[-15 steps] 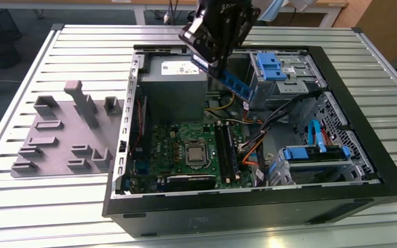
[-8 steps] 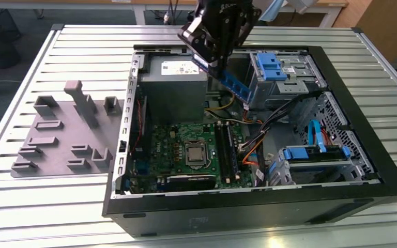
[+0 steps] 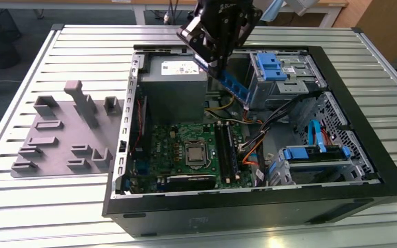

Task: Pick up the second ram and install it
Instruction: 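Insert the second ram into the second slot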

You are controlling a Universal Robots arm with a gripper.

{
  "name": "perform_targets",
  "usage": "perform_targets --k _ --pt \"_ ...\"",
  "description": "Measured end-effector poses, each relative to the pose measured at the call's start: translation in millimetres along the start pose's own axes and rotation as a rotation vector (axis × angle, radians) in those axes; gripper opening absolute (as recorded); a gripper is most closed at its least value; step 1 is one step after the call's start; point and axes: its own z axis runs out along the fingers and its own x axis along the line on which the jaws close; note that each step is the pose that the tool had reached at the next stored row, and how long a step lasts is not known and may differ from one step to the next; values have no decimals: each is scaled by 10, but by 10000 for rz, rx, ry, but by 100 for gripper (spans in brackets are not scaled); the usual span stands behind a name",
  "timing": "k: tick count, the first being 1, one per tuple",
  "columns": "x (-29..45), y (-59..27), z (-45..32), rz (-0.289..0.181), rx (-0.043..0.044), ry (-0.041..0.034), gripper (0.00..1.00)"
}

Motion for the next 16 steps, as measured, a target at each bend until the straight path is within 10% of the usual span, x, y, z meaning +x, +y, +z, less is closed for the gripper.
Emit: perform_targets --k 16 --pt "-12 -7 15 1495 -6 26 14"
